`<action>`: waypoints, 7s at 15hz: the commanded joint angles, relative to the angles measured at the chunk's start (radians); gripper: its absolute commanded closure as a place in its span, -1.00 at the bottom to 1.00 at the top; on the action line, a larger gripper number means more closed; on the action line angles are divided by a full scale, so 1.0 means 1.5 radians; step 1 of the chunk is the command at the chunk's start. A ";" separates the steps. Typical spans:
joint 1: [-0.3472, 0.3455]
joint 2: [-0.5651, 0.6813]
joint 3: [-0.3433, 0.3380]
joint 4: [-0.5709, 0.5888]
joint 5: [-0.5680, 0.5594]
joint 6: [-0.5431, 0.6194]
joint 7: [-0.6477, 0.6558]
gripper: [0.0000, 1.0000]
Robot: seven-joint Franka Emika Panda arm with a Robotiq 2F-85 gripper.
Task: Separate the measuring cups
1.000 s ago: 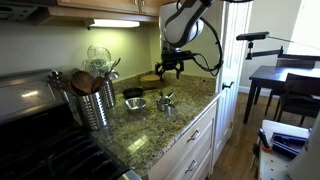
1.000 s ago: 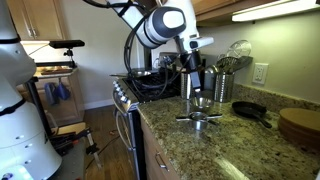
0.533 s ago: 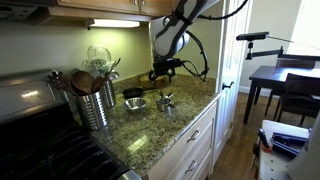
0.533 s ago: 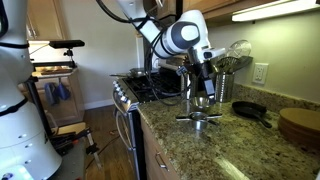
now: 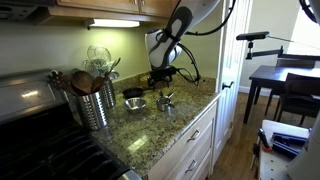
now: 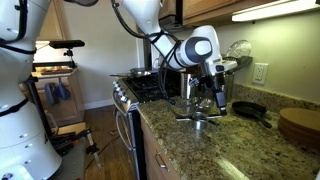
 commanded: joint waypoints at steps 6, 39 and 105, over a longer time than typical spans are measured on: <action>0.020 0.057 -0.031 0.064 0.055 -0.036 0.005 -0.63; 0.032 -0.005 -0.039 0.060 0.055 -0.123 -0.005 0.75; 0.064 0.007 -0.063 0.013 0.073 -0.214 0.391 -1.00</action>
